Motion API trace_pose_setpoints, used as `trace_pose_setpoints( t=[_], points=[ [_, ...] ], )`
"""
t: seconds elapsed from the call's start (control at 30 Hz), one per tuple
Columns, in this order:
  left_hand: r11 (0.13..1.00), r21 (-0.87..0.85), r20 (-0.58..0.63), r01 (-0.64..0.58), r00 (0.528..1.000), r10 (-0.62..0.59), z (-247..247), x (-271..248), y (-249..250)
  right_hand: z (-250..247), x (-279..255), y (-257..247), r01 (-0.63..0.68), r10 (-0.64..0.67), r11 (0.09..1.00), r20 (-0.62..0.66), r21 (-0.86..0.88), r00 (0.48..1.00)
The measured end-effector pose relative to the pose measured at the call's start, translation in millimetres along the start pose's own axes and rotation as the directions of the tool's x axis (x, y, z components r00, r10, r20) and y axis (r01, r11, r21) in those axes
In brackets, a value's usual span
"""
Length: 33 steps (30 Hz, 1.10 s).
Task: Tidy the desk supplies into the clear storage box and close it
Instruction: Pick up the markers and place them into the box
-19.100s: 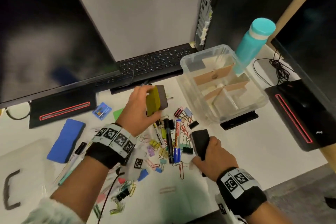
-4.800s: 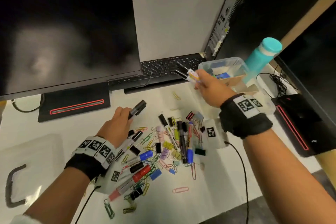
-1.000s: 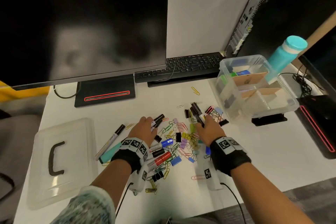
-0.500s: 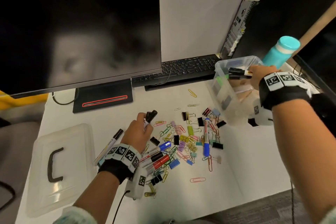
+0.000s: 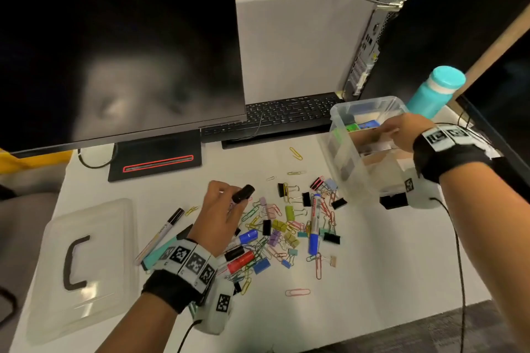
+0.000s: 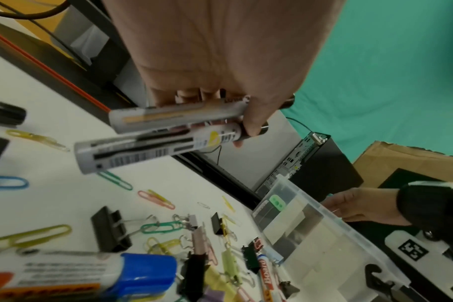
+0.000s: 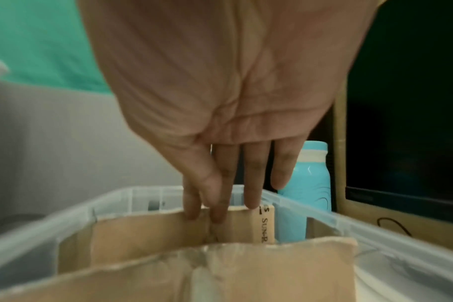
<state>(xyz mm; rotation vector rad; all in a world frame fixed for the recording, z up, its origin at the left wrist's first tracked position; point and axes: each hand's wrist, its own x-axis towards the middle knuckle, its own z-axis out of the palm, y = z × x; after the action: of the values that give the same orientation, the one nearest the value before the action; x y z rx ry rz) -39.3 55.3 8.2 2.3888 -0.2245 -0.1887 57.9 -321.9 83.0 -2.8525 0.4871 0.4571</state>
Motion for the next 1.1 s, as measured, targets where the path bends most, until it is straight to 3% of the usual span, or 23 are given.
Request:
trace_pose_setpoints(
  t=[0.13,0.2,0.3,0.37,0.47,0.53,0.63,0.77,0.97,1.1],
  points=[
    [0.963,0.259,-0.106,-0.078,0.988,0.109,-1.1,-0.3,24.0,2.2,-33.8,25.1,0.063,-0.034,0.988,-0.204,0.138,0.978],
    [0.965,0.226,-0.083,-0.134,0.984,0.156,-3.5,4.3,45.8,10.7,-45.0,35.1,0.116,-0.067,0.977,-0.259,0.181,0.963],
    [0.976,0.081,-0.013,-0.202,0.979,0.204,-6.4,17.3,91.4,17.4,-54.1,36.9,0.327,-0.247,0.909,-0.298,0.258,0.922],
    [0.967,0.030,-0.008,-0.253,0.967,0.253,-4.9,29.9,127.5,21.2,-46.2,45.1,0.364,-0.287,0.900,-0.302,0.239,0.909],
    [0.931,-0.063,-0.058,-0.360,0.933,0.356,3.7,55.2,179.6,27.6,-20.4,75.7,0.172,-0.103,0.958,-0.284,0.228,0.953],
    [0.905,-0.125,-0.093,-0.407,0.913,0.398,12.8,77.0,206.8,38.3,-9.9,95.1,0.034,0.018,0.964,-0.193,0.265,0.981],
    [0.896,-0.247,-0.067,-0.370,0.929,0.365,34.0,111.8,234.0,60.3,-9.1,104.0,0.010,0.035,0.935,-0.119,0.355,0.992],
    [0.863,-0.437,0.012,-0.255,0.957,0.288,64.9,146.9,250.0,73.4,-15.6,104.6,0.079,0.042,0.906,-0.273,0.417,0.961],
    [0.859,-0.469,0.047,-0.206,0.965,0.257,107.0,175.9,252.1,74.1,-17.6,108.7,0.129,0.012,0.892,-0.308,0.433,0.951],
    [0.887,-0.435,0.133,-0.157,0.963,0.236,126.7,184.1,246.2,76.2,-17.3,110.8,0.141,0.010,0.892,-0.331,0.430,0.944]
  ],
)
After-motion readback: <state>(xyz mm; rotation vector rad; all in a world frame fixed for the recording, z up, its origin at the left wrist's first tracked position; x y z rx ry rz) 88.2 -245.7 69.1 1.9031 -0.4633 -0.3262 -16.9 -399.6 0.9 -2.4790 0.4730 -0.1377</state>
